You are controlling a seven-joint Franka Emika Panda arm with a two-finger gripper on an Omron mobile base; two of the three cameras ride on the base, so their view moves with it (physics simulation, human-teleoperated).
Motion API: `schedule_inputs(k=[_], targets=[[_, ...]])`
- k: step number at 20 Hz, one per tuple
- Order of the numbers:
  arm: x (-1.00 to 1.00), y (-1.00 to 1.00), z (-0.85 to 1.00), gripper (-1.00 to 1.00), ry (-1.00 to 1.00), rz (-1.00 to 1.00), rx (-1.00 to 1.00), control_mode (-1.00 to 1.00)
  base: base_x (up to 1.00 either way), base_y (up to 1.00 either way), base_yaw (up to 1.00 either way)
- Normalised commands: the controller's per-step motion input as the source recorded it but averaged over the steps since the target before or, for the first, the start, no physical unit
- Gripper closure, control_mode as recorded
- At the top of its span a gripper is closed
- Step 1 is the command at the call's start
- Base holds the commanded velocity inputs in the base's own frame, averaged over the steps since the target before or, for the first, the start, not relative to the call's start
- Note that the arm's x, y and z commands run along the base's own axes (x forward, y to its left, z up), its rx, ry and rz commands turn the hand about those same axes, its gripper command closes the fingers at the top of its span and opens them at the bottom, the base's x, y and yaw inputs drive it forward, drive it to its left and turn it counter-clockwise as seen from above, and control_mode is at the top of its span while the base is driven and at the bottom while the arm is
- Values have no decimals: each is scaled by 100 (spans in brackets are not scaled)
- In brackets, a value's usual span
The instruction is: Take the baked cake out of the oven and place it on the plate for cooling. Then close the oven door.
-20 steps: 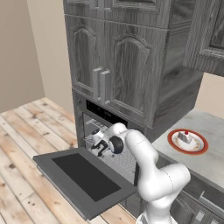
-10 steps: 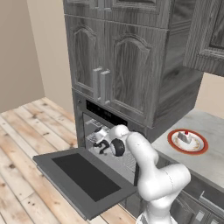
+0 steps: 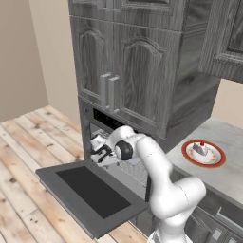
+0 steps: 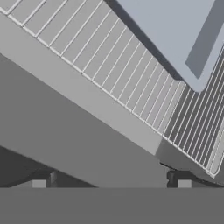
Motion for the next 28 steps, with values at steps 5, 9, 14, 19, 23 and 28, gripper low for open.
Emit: schedule_inputs(k=[5,9,14,19,23,28], targets=[[-100,65,60,-100,-1,19,0,-100,0,0,0],[-100,58,65,-100,0,23,0,-100,0,0,0],[-100,50,67,-100,0,24,0,-100,0,0,0],[-100,44,65,-100,0,22,0,-100,0,0,0],[-89,40,62,-100,0,20,0,-100,0,0,0],[-74,42,57,-100,0,18,0,-100,0,0,0]])
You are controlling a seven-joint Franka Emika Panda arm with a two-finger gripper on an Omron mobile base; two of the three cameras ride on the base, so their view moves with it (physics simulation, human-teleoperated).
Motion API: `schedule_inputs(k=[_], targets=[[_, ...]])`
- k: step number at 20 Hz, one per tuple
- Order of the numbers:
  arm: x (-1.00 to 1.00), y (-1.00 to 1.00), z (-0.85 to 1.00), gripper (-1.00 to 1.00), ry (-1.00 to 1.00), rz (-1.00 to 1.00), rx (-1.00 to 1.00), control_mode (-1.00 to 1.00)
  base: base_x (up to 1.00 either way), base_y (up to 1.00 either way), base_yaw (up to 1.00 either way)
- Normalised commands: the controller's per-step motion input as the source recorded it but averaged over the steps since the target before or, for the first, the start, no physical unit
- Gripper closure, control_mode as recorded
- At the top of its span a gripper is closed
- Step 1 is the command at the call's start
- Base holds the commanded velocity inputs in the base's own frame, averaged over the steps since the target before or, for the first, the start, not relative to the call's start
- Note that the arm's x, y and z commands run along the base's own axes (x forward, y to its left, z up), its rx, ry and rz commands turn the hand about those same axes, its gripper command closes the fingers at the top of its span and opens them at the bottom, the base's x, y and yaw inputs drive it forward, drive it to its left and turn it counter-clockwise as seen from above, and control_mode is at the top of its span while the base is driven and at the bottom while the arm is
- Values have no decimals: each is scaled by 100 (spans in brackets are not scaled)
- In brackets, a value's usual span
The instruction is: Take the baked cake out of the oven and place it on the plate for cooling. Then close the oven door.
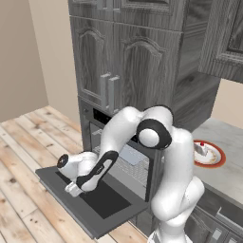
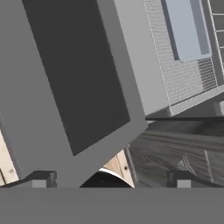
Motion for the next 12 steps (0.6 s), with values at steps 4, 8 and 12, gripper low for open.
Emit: schedule_inputs(k=[4,8,12], targets=[[-66,52,35,-100,0,16,0,-100,0,0,0],[-61,66,14,-100,1,13,-1,-100,0,0,0],[-51,72,1,-100,0,8,-6,-100,0,0,0]])
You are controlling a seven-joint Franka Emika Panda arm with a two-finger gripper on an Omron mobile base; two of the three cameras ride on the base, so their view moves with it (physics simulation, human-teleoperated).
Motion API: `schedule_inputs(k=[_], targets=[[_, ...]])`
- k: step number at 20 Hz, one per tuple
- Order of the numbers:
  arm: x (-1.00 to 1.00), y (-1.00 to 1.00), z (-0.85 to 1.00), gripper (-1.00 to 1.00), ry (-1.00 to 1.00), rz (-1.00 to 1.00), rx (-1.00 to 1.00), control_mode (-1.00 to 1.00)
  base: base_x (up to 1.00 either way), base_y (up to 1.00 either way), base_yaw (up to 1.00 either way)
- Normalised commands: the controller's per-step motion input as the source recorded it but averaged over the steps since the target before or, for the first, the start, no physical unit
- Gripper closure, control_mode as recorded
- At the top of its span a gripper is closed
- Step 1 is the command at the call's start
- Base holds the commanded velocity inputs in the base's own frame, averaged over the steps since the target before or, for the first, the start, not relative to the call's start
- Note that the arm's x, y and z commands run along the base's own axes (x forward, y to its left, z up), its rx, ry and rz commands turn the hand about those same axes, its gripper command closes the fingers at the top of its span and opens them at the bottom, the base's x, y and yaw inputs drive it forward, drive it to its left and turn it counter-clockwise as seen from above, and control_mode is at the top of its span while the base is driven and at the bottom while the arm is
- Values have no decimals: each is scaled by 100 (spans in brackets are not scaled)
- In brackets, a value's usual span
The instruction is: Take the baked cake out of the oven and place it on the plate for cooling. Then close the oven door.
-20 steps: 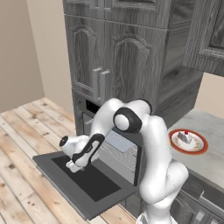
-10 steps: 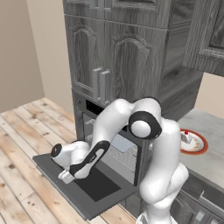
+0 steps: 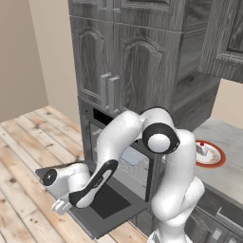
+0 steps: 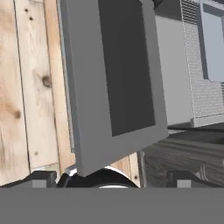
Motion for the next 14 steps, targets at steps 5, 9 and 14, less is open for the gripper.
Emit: schedule_inputs(k=[5,9,14], targets=[[-25,65,0,-100,0,3,-11,-100,0,0,0],[-3,48,-3,-100,0,0,-13,-100,0,0,0],[0,33,-21,-100,-1,0,-17,-100,0,0,0]])
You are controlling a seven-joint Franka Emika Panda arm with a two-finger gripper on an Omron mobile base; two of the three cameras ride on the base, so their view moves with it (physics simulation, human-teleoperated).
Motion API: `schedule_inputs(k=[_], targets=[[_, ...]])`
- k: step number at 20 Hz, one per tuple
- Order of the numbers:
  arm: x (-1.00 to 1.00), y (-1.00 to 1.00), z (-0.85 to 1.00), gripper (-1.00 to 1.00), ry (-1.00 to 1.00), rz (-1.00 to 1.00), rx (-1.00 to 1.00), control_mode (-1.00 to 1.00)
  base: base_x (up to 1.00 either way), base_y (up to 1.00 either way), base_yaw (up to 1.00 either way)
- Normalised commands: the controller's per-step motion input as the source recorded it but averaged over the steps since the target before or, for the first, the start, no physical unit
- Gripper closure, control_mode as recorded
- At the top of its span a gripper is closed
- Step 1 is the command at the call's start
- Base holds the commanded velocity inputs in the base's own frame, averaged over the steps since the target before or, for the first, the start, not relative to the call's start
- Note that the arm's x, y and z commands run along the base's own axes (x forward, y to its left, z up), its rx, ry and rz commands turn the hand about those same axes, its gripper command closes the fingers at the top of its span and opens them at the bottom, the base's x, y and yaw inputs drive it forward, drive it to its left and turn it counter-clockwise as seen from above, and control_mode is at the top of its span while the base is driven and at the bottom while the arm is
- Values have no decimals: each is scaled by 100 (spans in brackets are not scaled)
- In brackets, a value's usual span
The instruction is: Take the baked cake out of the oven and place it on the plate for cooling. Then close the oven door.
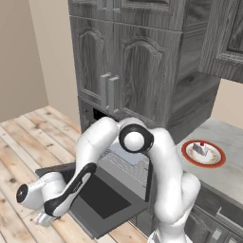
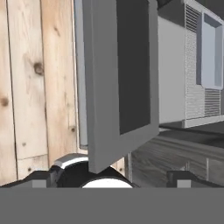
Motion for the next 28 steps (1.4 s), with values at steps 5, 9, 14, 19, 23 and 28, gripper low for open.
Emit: schedule_inputs(k=[5,9,14,19,23,28], targets=[[0,20,-35,-100,-5,0,-19,-100,0,0,0],[0,6,-34,-100,-8,0,-17,-100,0,0,0],[1,0,-30,-100,-7,0,-15,-100,0,0,0],[3,0,-33,-100,-5,0,-14,-100,0,0,0],[10,0,-32,-100,-6,0,-12,-100,0,0,0],[19,0,-28,-100,-8,0,-11,-100,0,0,0]])
